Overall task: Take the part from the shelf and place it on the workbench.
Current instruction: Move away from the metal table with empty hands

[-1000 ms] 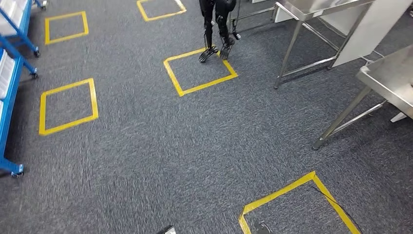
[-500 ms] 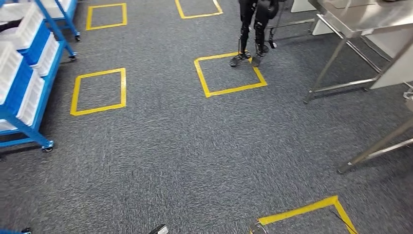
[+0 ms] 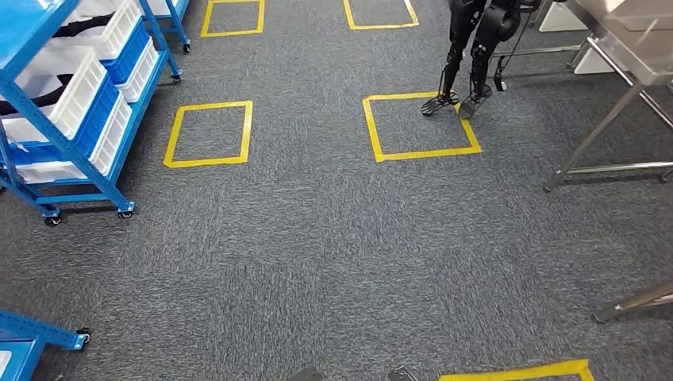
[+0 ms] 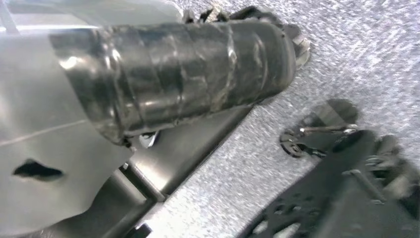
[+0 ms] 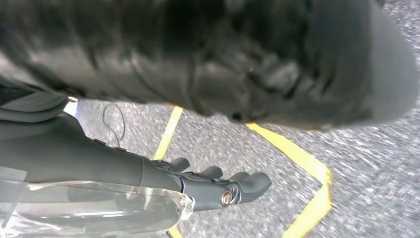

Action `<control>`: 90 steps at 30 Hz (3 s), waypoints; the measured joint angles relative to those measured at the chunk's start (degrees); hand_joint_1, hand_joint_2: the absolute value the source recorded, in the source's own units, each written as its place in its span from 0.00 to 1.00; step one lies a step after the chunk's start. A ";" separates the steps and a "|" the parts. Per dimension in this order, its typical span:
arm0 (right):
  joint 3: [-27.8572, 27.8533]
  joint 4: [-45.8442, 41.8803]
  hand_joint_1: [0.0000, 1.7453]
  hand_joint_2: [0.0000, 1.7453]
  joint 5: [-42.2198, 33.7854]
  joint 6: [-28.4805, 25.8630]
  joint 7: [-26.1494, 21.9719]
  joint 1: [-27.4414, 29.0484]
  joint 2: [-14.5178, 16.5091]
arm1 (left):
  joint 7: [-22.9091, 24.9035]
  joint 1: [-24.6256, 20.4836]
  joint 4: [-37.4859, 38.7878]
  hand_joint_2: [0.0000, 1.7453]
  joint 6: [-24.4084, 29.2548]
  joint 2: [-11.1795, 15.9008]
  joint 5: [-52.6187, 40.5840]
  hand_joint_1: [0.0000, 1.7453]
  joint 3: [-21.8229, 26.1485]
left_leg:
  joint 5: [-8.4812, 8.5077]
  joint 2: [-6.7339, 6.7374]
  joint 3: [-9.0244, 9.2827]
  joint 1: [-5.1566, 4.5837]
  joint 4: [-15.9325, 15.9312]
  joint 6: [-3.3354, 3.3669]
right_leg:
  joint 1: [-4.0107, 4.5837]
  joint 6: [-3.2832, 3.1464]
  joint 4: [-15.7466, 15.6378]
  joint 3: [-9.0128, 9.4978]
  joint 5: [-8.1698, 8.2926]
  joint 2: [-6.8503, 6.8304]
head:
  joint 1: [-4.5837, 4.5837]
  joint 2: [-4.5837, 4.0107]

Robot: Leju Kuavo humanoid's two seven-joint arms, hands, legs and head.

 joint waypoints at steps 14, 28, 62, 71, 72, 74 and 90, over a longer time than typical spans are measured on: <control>1.95 -0.15 0.00 0.00 -0.31 1.17 0.01 0.05 0.03 | 1.72 -1.65 0.53 0.00 -0.64 -1.35 -0.42 0.00 -5.59 | -0.86 -8.99 1.15 -1.14 -1.04 4.03 | 0.84 -0.56 7.50 -6.58 0.65 7.61 | 1.12 0.00; 4.31 -0.32 0.00 0.00 1.53 3.07 0.95 -1.09 -0.10 | 0.01 -2.22 0.75 0.00 0.42 -1.52 6.20 0.00 -5.97 | -3.36 -3.41 -4.58 -0.74 9.01 1.07 | 0.76 -2.07 0.94 -2.27 1.49 1.82 | 0.54 0.00; 5.45 -0.46 0.00 0.00 -2.94 1.87 1.48 -0.13 -0.09 | 0.78 -2.55 1.00 0.00 -0.63 -1.77 -0.27 0.00 -7.42 | -0.53 1.12 0.48 -2.19 -0.53 3.11 | 1.38 -1.90 1.61 -2.73 1.45 -0.14 | 0.50 0.00; 5.80 -0.56 0.00 0.00 -2.96 2.07 1.41 0.06 -0.02 | 1.07 -2.72 1.11 0.00 -1.19 -2.01 -0.96 0.00 -8.30 | 0.95 -4.30 1.54 -1.82 -3.20 5.07 | 1.14 0.24 16.67 -10.12 -5.00 4.95 | 1.08 0.00; 5.81 -0.56 0.00 0.00 -2.96 2.09 1.41 0.13 -0.03 | 1.20 -2.71 1.11 0.00 -1.32 -2.02 -1.01 0.00 -8.30 | 0.94 -5.20 1.54 -1.79 -3.09 5.08 | 1.09 0.34 17.14 -10.72 -4.26 5.06 | 1.07 0.00; 5.82 -0.56 0.00 0.00 -2.96 2.09 1.41 0.11 -0.04 | 1.51 -2.73 1.11 0.00 -1.54 -2.02 -1.07 0.00 -8.31 | 0.84 -6.90 1.54 -1.67 -2.69 4.91 | 0.90 0.40 11.59 -8.63 -0.22 5.66 | 1.08 0.00; 6.87 -0.63 0.00 0.00 -2.96 2.62 1.31 -0.29 -0.16 | 3.01 -3.36 1.16 0.00 -2.45 -1.95 -1.72 0.00 -8.37 | -2.58 -2.14 -2.48 -0.98 5.65 1.27 | 1.01 -1.83 1.05 -3.34 2.91 1.32 | 0.44 -0.01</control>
